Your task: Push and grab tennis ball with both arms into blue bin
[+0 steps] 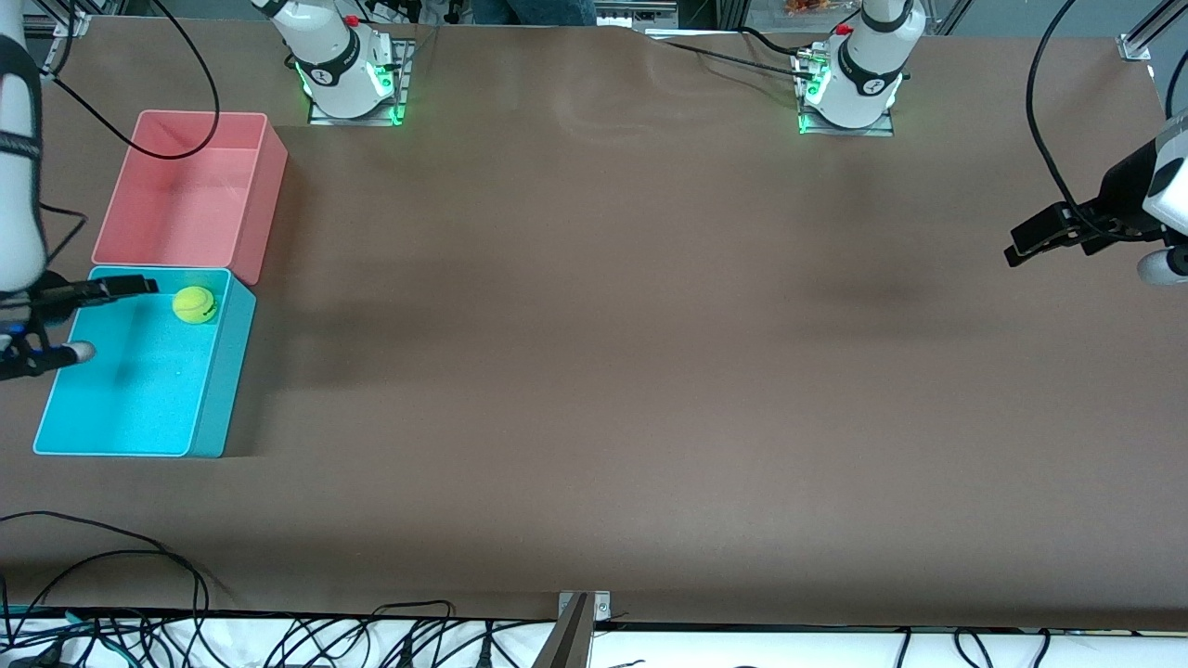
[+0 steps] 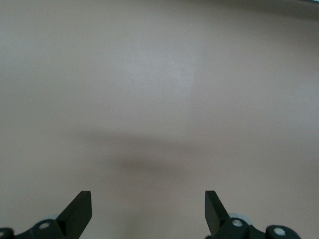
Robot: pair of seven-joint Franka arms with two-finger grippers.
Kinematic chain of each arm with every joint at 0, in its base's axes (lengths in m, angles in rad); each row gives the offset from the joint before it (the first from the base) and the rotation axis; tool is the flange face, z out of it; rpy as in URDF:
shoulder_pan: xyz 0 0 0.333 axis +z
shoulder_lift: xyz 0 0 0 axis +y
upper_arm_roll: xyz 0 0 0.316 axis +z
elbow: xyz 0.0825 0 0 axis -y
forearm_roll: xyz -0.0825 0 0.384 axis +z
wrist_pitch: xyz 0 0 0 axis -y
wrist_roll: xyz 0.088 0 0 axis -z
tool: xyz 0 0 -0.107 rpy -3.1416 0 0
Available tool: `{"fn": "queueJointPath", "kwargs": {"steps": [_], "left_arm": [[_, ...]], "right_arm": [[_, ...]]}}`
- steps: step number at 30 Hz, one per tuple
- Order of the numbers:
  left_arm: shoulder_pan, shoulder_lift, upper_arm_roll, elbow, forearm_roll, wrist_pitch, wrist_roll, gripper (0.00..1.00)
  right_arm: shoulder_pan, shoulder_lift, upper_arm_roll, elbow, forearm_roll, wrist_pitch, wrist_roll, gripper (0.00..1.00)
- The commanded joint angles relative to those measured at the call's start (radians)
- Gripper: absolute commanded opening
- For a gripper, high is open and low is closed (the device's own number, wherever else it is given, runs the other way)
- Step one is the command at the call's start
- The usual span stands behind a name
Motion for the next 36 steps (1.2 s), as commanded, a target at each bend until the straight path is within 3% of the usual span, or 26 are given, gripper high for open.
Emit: {"fn": "queueJointPath", "kwargs": {"steps": [1, 9, 19, 24, 31, 36], "left_arm": [[-0.006, -0.010, -0.024, -0.005, 0.080, 0.001, 0.126, 1.00], [-0.008, -0.005, -0.030, -0.005, 0.077, 0.001, 0.123, 1.00], [-0.006, 0.001, -0.034, -0.009, 0.074, 0.006, 0.079, 1.00], [-0.006, 0.001, -0.036, -0.009, 0.077, 0.000, 0.077, 1.00], [-0.008, 0.001, -0.041, -0.011, 0.080, -0.004, 0.076, 1.00], [-0.008, 0.001, -0.044, -0.012, 0.083, -0.007, 0.076, 1.00]], "right_arm": [[0.025, -0.088, 0.002, 0.023, 0.006, -0.091, 0.051, 1.00], [0.125, -0.216, 0.017, 0.023, 0.000, -0.183, 0.212, 1.00], [0.364, -0.327, 0.016, 0.015, -0.057, -0.174, 0.532, 1.00], [0.372, -0.341, 0.031, 0.009, -0.054, -0.148, 0.567, 1.00], [0.358, -0.398, 0.009, -0.095, -0.023, -0.044, 0.559, 1.00], [0.334, -0.503, 0.008, -0.255, -0.018, 0.054, 0.554, 1.00]]}}
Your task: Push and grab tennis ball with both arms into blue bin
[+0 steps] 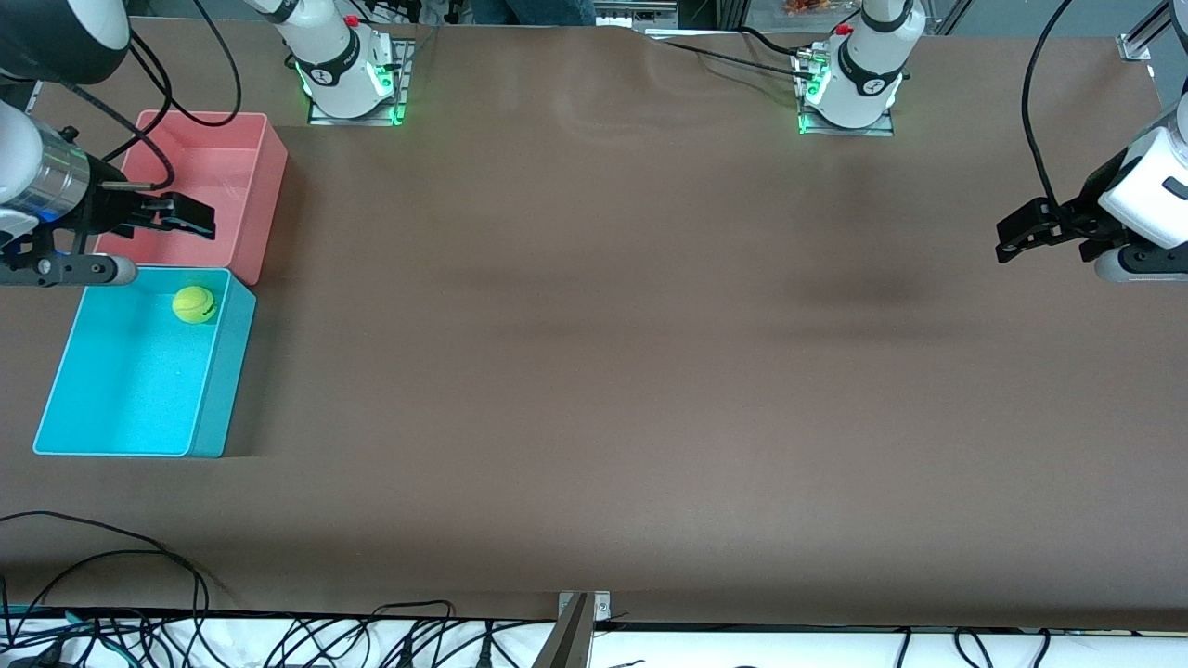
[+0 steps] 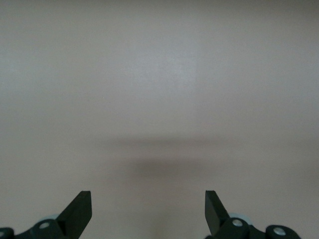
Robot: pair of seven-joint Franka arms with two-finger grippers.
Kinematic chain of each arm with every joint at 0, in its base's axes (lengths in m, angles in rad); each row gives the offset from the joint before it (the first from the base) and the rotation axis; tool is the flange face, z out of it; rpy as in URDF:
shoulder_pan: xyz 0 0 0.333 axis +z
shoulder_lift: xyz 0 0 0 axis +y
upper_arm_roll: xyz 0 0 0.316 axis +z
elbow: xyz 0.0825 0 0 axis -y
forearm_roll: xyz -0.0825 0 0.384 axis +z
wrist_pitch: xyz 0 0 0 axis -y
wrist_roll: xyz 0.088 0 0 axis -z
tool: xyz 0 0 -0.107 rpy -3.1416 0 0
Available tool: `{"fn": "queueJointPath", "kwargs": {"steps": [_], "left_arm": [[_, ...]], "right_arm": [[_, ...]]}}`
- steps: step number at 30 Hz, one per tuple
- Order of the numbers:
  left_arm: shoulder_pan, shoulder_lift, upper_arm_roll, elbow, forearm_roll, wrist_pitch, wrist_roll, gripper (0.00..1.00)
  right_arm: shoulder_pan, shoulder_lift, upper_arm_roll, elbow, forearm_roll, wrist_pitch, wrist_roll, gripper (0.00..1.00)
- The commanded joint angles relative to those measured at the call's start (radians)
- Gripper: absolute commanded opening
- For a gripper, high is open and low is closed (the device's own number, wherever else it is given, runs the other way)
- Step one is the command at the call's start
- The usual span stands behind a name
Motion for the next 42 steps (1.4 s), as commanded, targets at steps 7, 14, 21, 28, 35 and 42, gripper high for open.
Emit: {"fn": "queueJointPath", "kwargs": {"steps": [7, 14, 21, 28, 35, 42], "left_arm": [[-0.003, -0.006, -0.008, -0.003, 0.027, -0.015, -0.009, 1.00], [-0.003, -0.004, -0.006, 0.003, 0.029, -0.015, -0.009, 1.00], [-0.003, -0.004, -0.008, 0.000, 0.029, -0.015, -0.011, 1.00], [-0.010, -0.004, -0.008, 0.000, 0.029, -0.015, -0.011, 1.00], [-0.008, -0.004, -0.008, 0.000, 0.029, -0.015, -0.011, 1.00], [-0.007, -0.003, -0.006, 0.003, 0.029, -0.015, -0.011, 1.00]], "right_arm": [[-0.162, -0.151, 0.078, -0.188, 0.026, 0.101, -0.016, 1.00], [-0.181, -0.162, 0.111, -0.174, 0.011, 0.038, -0.016, 1.00], [-0.189, -0.174, 0.126, -0.179, 0.003, 0.040, -0.010, 1.00], [-0.189, -0.174, 0.125, -0.183, 0.008, 0.063, -0.014, 1.00], [-0.189, -0.171, 0.126, -0.182, 0.009, 0.075, -0.016, 1.00], [-0.189, -0.163, 0.125, -0.180, 0.012, 0.118, -0.014, 1.00]]}}
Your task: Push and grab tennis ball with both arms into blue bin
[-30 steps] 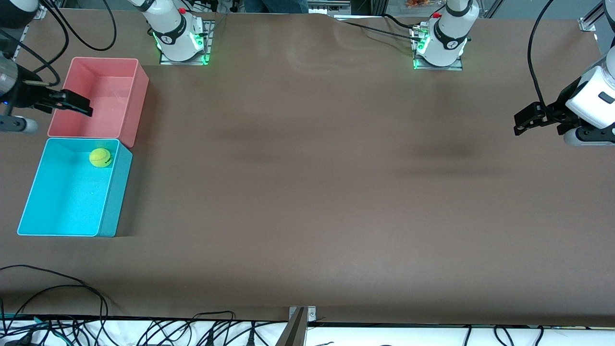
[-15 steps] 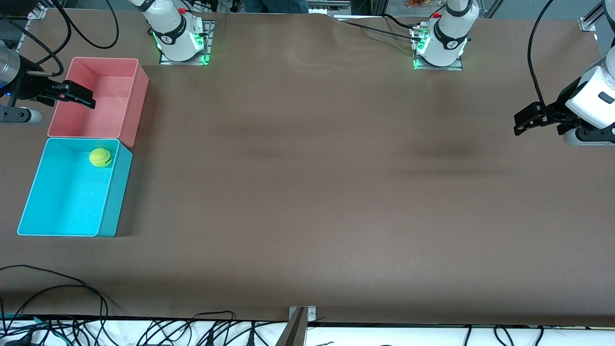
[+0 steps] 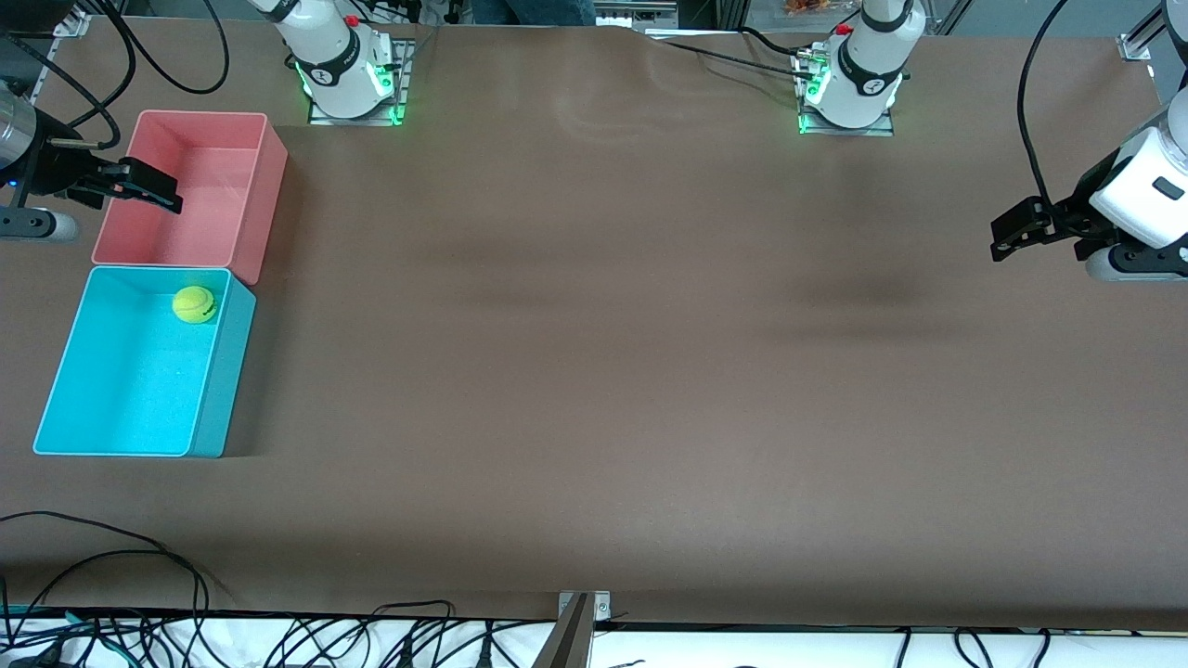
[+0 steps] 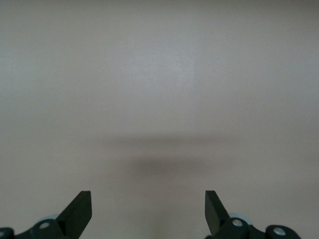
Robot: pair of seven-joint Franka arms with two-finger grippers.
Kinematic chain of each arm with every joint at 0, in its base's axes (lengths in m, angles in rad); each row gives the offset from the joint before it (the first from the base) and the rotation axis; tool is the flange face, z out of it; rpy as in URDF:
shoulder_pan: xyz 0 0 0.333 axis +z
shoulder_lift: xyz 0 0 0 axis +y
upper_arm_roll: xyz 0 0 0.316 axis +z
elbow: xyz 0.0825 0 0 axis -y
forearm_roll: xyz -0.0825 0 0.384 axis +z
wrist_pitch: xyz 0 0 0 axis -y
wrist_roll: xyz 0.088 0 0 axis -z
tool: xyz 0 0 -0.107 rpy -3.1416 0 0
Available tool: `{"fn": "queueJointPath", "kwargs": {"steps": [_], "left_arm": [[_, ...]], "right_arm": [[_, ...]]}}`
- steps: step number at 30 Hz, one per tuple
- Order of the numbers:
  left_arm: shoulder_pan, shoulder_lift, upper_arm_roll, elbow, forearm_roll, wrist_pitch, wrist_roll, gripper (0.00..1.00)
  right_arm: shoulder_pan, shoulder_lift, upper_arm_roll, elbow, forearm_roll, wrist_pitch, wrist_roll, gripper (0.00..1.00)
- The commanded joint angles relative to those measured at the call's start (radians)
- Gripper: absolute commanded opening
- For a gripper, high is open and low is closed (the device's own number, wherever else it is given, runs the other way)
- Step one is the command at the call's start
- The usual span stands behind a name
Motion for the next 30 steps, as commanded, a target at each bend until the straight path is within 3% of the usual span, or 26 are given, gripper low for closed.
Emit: {"fn": "queueJointPath", "kwargs": {"steps": [1, 5, 30], "left_arm": [[-0.003, -0.003, 0.000, 0.004, 0.025, -0.009, -0.010, 1.00], [0.000, -0.003, 0.000, 0.006, 0.025, -0.009, -0.010, 1.00], [-0.001, -0.003, 0.000, 0.004, 0.025, -0.009, -0.010, 1.00]], "right_arm": [[-0.018, -0.015, 0.016, -0.025, 0.007, 0.073, 0.006, 1.00], [-0.018, -0.005, 0.007, -0.031, 0.055, 0.124, 0.008, 1.00], [-0.018, -0.006, 0.007, -0.033, 0.052, 0.131, -0.003, 1.00]]}}
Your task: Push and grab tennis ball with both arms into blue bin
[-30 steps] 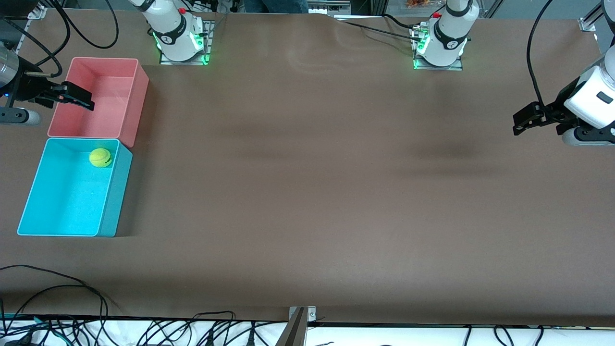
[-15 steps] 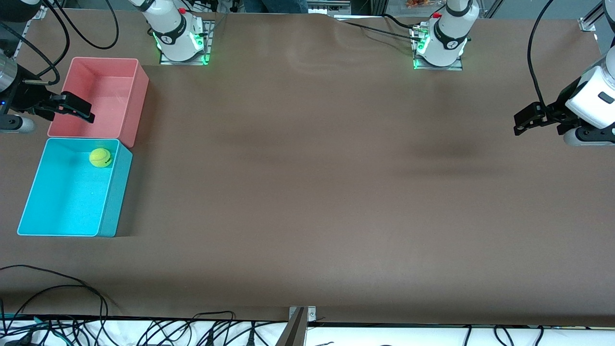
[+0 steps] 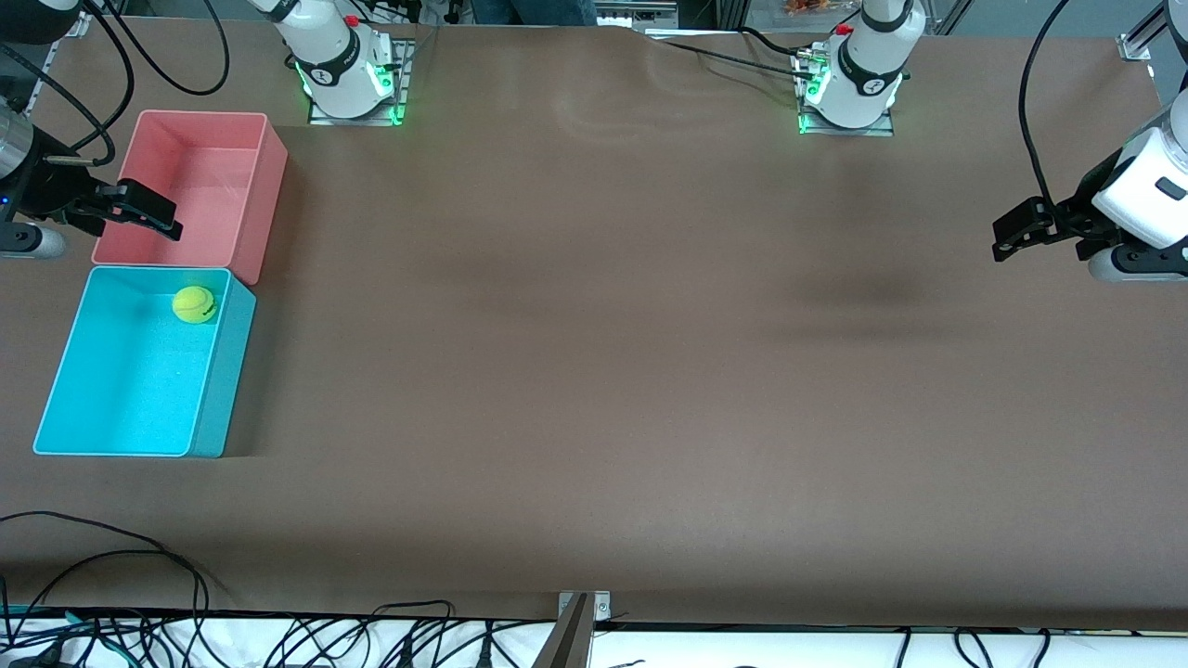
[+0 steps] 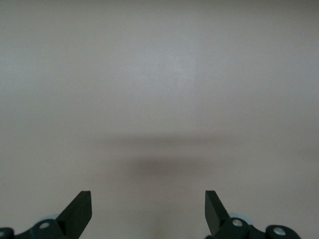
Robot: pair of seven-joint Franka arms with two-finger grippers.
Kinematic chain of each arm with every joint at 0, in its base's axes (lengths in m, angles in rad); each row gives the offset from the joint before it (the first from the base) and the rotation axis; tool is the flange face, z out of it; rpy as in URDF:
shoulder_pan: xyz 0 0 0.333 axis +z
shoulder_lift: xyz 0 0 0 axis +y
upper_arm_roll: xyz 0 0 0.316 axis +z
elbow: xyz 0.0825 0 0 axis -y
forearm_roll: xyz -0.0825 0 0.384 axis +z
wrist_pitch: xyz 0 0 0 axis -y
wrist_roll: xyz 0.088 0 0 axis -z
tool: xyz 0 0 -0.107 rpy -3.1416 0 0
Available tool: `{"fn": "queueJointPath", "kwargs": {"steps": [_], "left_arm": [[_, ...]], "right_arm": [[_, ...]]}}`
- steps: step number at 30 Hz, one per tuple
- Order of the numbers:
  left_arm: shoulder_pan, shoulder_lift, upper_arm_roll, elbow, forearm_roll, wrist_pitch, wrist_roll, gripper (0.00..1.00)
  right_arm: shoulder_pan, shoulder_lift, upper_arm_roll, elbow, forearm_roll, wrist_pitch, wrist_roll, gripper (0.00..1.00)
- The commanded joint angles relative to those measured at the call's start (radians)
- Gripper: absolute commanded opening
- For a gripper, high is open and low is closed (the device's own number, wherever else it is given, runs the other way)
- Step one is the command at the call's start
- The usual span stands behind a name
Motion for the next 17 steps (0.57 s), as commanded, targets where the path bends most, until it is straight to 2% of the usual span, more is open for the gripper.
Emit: {"fn": "queueJointPath", "kwargs": {"steps": [1, 17], "left_arm": [[-0.003, -0.003, -0.002, 0.004, 0.025, -0.009, -0.009, 1.00], [-0.006, -0.003, -0.002, 0.004, 0.025, -0.009, -0.009, 1.00]], "right_arm": [[-0.013, -0.014, 0.007, -0.016, 0.021, 0.006, -0.005, 1.00], [-0.012, -0.019, 0.007, -0.022, 0.021, 0.003, -0.008, 1.00]]}}
